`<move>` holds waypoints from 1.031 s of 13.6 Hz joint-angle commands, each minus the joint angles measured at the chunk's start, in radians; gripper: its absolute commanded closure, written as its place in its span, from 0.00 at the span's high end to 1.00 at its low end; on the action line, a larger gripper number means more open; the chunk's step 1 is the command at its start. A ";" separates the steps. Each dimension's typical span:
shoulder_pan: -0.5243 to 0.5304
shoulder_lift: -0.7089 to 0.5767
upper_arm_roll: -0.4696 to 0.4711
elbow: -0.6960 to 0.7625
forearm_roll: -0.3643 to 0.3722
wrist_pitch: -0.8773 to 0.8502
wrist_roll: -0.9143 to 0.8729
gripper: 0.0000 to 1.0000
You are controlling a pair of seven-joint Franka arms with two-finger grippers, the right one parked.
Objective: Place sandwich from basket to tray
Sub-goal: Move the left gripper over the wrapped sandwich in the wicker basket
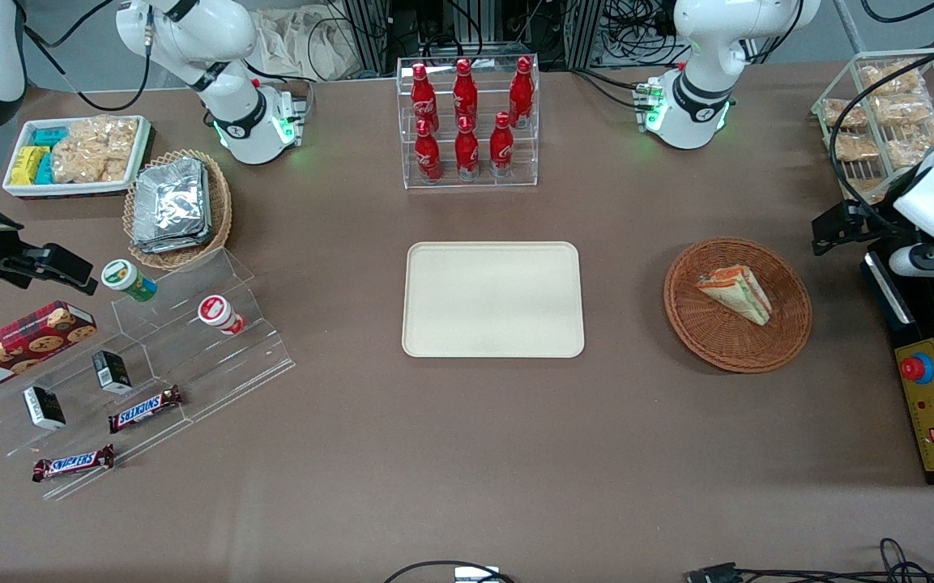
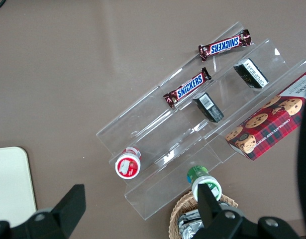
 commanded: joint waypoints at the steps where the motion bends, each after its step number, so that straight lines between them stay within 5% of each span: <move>1: 0.000 0.011 -0.006 0.022 0.015 -0.017 -0.008 1.00; 6: 0.012 0.034 -0.001 -0.001 0.015 -0.015 -0.058 1.00; 14: 0.013 -0.102 0.004 -0.409 0.013 0.264 -0.266 1.00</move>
